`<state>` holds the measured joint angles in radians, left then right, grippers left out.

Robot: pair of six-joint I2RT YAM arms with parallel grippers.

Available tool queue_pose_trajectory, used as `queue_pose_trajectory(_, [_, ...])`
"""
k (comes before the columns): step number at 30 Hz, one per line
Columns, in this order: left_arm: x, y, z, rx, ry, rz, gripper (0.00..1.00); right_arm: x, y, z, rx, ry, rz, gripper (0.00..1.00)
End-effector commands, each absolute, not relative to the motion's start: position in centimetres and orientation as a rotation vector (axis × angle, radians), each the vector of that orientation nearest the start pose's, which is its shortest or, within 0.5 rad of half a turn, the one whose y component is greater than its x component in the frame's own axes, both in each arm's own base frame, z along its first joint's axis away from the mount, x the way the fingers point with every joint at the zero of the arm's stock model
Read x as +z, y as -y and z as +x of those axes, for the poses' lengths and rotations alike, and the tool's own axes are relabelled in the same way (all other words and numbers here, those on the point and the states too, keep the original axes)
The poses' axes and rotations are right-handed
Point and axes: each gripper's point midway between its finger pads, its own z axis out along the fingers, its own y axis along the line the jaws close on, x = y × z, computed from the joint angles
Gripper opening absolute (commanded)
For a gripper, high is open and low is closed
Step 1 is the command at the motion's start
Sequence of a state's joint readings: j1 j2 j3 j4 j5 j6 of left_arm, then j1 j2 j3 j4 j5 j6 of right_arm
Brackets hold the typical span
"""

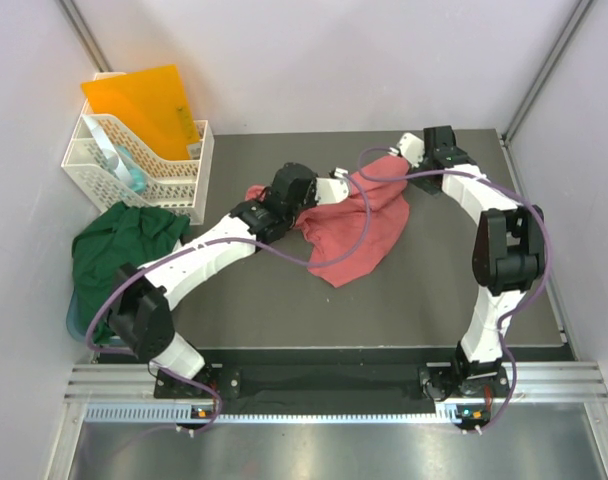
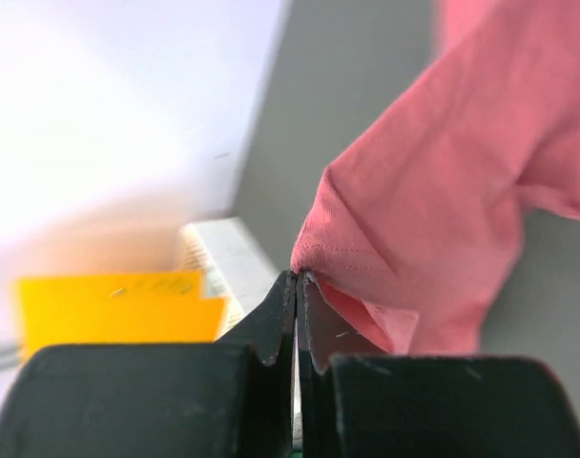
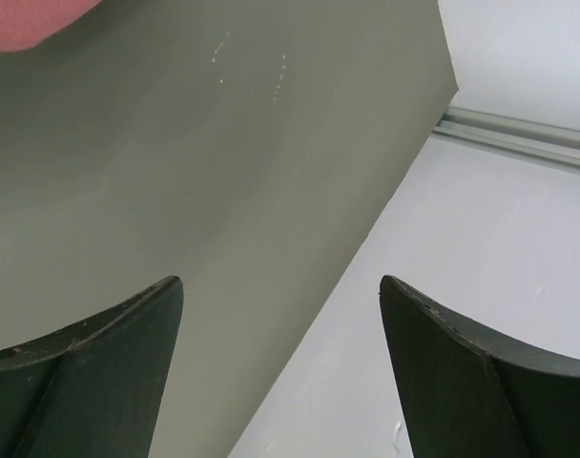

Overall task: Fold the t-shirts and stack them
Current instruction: Flatten out the tshirt

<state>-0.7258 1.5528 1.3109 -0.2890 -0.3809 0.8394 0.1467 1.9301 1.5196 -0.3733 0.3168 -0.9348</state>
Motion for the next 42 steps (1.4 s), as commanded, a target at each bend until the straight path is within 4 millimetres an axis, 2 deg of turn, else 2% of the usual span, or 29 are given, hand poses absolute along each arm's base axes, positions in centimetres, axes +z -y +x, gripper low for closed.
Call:
queue_pose_trajectory(1, [30.9,18.7,43.5,0.761,-1.545,0.980,0.00,15.1,0.0,53.2,-0.720,-2.121,-1.048,0.84])
queue_pose_trajectory(2, [31.4,18.4,44.1,0.785,-1.532,0.955,0.00,15.0,-0.1,53.2,-0.711,-2.125,-1.046,0.84])
queue_pose_trajectory(4, [34.0,16.8,45.1,0.847,-1.488,0.861,0.00,15.2,-0.3,53.3,-0.708,-2.121,-1.046,0.84])
queue_pose_trajectory(6, [35.1,16.0,45.8,0.890,-1.466,0.826,0.00,15.0,-0.4,53.3,-0.705,-2.121,-1.050,0.84])
queue_pose_trajectory(7, [36.5,15.4,46.2,0.921,-1.437,0.796,0.00,14.8,-0.3,53.2,-0.704,-2.126,-1.054,0.84])
queue_pose_trajectory(10, [38.2,14.2,46.7,0.969,-1.404,0.759,0.00,14.5,-0.6,53.2,-0.682,-2.129,-1.061,0.84])
queue_pose_trajectory(13, [39.4,13.3,47.1,1.005,-1.384,0.745,0.00,13.8,-1.6,52.8,-0.601,-2.133,-1.091,0.84])
queue_pose_trajectory(16, [40.5,12.5,47.9,1.039,-1.372,0.711,0.00,12.8,-4.2,51.9,-0.417,-2.136,-1.142,0.85])
queue_pose_trajectory(19, [41.3,12.1,48.5,1.041,-1.367,0.687,0.00,12.1,-7.6,50.8,-0.227,-2.116,-1.177,0.87])
queue_pose_trajectory(22, [41.4,12.1,49.5,1.056,-1.358,0.691,0.00,11.9,-10.9,50.2,-0.099,-2.064,-1.196,0.88])
queue_pose_trajectory(24, [41.7,11.8,49.9,1.069,-1.353,0.682,0.00,12.0,-12.8,50.6,-0.079,-2.017,-1.203,0.88])
queue_pose_trajectory(26, [41.9,11.9,50.6,1.070,-1.350,0.673,0.00,11.7,-13.8,51.4,-0.079,-1.994,-1.198,0.88])
queue_pose_trajectory(27, [42.0,12.0,50.7,1.068,-1.352,0.672,0.00,12.2,-14.7,51.9,-0.083,-1.971,-1.201,0.88])
queue_pose_trajectory(28, [42.1,12.0,51.0,1.067,-1.352,0.668,0.00,11.5,-14.9,52.4,-0.087,-1.981,-1.195,0.88])
queue_pose_trajectory(30, [42.2,12.2,51.1,1.063,-1.348,0.668,0.00,12.1,-15.8,53.7,-0.095,-1.955,-1.183,0.88])
queue_pose_trajectory(31, [42.1,12.3,51.2,1.063,-1.349,0.669,0.00,11.2,-15.9,54.2,-0.106,-1.971,-1.180,0.88])
queue_pose_trajectory(33, [42.0,12.2,51.3,1.066,-1.351,0.672,0.00,11.4,-16.4,55.1,-0.119,-1.955,-1.171,0.87])
queue_pose_trajectory(37, [42.5,11.9,51.1,1.072,-1.345,0.665,0.00,10.0,-16.3,56.8,-0.177,-1.954,-1.146,0.85])
queue_pose_trajectory(39, [42.5,11.7,51.1,1.081,-1.348,0.660,0.00,10.0,-16.2,57.4,-0.196,-1.946,-1.141,0.77])
queue_pose_trajectory(40, [42.6,11.5,51.0,1.084,-1.350,0.656,0.00,9.5,-16.0,57.7,-0.217,-1.951,-1.148,0.61])
queue_pose_trajectory(42, [42.4,11.1,51.0,1.091,-1.356,0.652,0.00,9.7,-15.9,57.9,-0.235,-1.941,-1.157,0.39])
